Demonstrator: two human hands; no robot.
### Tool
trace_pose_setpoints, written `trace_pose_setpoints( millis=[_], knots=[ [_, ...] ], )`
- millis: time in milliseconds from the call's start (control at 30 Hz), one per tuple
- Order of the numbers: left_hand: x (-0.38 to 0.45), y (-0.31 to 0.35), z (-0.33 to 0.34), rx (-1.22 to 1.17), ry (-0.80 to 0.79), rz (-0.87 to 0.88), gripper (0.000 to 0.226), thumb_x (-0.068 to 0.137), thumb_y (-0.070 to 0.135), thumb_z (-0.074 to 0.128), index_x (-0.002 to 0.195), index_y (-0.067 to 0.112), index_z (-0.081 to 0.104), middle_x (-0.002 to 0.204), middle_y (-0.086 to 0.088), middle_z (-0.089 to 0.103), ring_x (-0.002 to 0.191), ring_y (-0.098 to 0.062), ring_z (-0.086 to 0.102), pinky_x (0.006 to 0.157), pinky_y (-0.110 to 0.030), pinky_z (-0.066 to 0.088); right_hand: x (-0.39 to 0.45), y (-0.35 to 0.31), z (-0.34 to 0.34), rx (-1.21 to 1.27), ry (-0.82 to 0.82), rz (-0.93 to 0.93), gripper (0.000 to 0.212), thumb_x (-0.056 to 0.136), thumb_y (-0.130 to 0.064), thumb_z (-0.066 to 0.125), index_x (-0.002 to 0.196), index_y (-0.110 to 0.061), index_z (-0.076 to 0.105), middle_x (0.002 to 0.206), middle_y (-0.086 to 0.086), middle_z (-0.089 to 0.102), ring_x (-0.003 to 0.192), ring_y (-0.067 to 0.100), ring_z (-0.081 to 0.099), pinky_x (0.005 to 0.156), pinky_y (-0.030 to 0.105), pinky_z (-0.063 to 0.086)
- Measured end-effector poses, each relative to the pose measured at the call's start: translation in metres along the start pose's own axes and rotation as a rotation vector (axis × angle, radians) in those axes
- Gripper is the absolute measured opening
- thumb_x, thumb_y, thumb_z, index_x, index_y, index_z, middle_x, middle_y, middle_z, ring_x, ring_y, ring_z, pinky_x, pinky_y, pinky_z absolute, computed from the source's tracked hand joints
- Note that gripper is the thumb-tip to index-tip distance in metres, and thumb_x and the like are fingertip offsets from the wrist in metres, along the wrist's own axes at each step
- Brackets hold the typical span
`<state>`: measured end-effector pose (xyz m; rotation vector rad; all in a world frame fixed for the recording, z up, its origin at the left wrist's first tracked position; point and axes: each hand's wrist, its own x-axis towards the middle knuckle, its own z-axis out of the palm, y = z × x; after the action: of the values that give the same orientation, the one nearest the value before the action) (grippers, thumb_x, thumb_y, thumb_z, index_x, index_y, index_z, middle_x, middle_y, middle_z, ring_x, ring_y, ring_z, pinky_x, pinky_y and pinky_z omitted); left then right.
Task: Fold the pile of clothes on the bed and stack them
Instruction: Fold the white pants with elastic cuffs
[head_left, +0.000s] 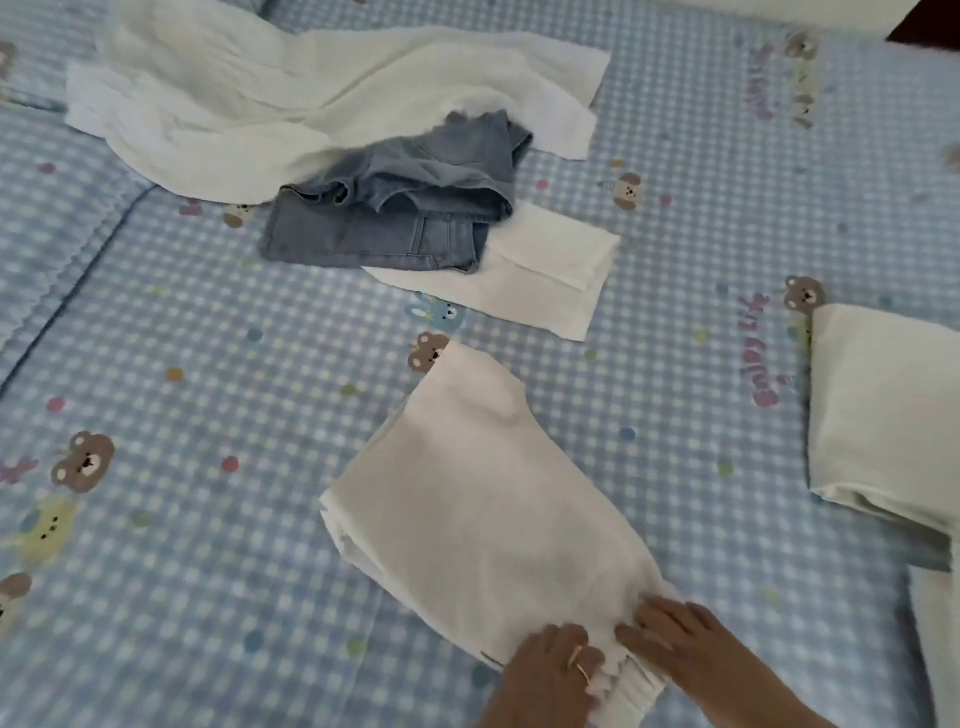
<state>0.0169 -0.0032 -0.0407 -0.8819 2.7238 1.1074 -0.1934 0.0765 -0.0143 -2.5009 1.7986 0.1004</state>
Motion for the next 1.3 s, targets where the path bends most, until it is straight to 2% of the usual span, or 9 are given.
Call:
trace_pose_setpoints(
  millis=[100, 200, 367, 600, 733, 867, 1033, 1133, 1300],
  knots=[
    [0.041, -0.035, -0.048, 0.119, 0.379, -0.032, 0.02, 0.076, 0.029, 0.065, 0.091, 0.018, 0.073, 0.101, 0.0, 0.068, 0.096, -0.014, 0.059, 0.073, -0.021, 0.054, -0.001, -0.003, 0.002, 0.193, 0.102, 0.236, 0.03, 0.071, -0.014, 0.059, 0.09, -0.033, 0.073, 0.097, -0.003, 0.071, 0.09, 0.016, 0.068, 0.071, 0.022, 0.05],
    [0.104, -0.084, -0.11, 0.271, 0.559, -0.183, 0.039, 0.078, 0.009, 0.073, 0.116, 0.005, 0.064, 0.124, -0.021, 0.058, 0.113, -0.037, 0.058, 0.093, -0.044, 0.05, 0.019, -0.01, 0.009, 0.302, 0.189, 0.697, 0.045, 0.096, -0.032, 0.028, 0.106, -0.014, 0.068, 0.108, 0.014, 0.064, 0.095, 0.027, 0.06, 0.071, 0.035, 0.056],
    [0.198, -0.145, -0.165, 0.61, 0.109, -0.218, 0.051, 0.094, 0.043, 0.046, 0.141, 0.025, 0.038, 0.141, -0.006, 0.043, 0.138, -0.027, 0.03, 0.117, -0.045, 0.01, 0.054, -0.018, 0.03, 0.339, -0.081, 0.94, 0.074, 0.097, -0.05, 0.016, 0.094, -0.006, 0.075, 0.067, 0.012, 0.069, 0.055, 0.028, 0.068, 0.048, 0.039, 0.054],
    [0.242, -0.167, -0.177, 0.492, 0.171, -0.36, 0.022, 0.089, 0.008, 0.047, 0.107, 0.013, 0.059, 0.113, -0.009, 0.06, 0.106, -0.028, 0.053, 0.087, -0.037, 0.041, 0.057, -0.022, 0.055, 0.195, 0.082, 0.996, 0.081, 0.101, -0.045, 0.006, 0.083, -0.012, 0.078, 0.063, 0.007, 0.068, 0.048, 0.024, 0.064, 0.047, 0.033, 0.052],
    [0.188, -0.144, -0.143, 0.428, 0.395, 0.029, 0.041, 0.095, 0.01, 0.045, 0.136, 0.003, 0.044, 0.147, -0.018, 0.037, 0.138, -0.034, 0.032, 0.113, -0.042, 0.027, 0.072, -0.038, 0.055, 0.172, 0.161, 1.1, 0.057, 0.099, -0.043, 0.018, 0.121, -0.012, 0.06, 0.115, 0.014, 0.066, 0.112, 0.028, 0.059, 0.099, 0.041, 0.041],
    [0.105, -0.151, -0.085, 0.604, -0.052, 0.415, 0.057, 0.097, 0.04, 0.031, 0.148, 0.013, 0.026, 0.157, -0.009, 0.018, 0.145, -0.026, 0.014, 0.117, -0.042, 0.011, 0.099, -0.059, 0.07, 0.154, 0.144, 0.793, 0.053, 0.098, -0.045, 0.015, 0.138, -0.019, 0.037, 0.151, 0.005, 0.027, 0.147, 0.02, 0.007, 0.108, 0.049, 0.019],
    [0.085, -0.23, -0.124, 0.503, 0.083, -0.369, 0.085, 0.088, 0.062, -0.006, 0.146, 0.007, 0.023, 0.154, -0.02, 0.017, 0.143, -0.036, 0.017, 0.115, -0.046, 0.005, 0.065, -0.048, 0.083, 0.064, 0.072, 0.951, 0.049, 0.099, -0.041, 0.017, 0.138, -0.021, 0.039, 0.154, 0.002, 0.024, 0.146, 0.019, 0.011, 0.111, 0.049, 0.016],
    [0.066, -0.233, -0.128, 0.179, 0.116, -0.514, 0.082, 0.087, 0.057, 0.026, 0.145, -0.001, 0.025, 0.147, -0.026, 0.032, 0.134, -0.042, 0.032, 0.111, -0.052, 0.027, 0.043, -0.066, 0.083, 0.183, 0.204, 1.67, 0.059, 0.094, -0.04, 0.034, 0.135, 0.0, 0.047, 0.143, 0.024, 0.042, 0.129, 0.034, 0.039, 0.11, 0.045, 0.022],
    [0.065, -0.185, -0.112, -0.284, 0.126, -0.716, 0.079, 0.081, 0.02, 0.072, 0.145, 0.006, 0.029, 0.136, -0.017, 0.046, 0.121, -0.032, 0.049, 0.1, -0.039, 0.038, 0.071, -0.015, 0.06, 1.276, 0.5, 2.28, 0.036, 0.099, 0.004, 0.025, 0.128, 0.023, 0.036, 0.145, 0.034, 0.03, 0.137, 0.042, 0.025, 0.113, 0.044, 0.013]
  ],
)
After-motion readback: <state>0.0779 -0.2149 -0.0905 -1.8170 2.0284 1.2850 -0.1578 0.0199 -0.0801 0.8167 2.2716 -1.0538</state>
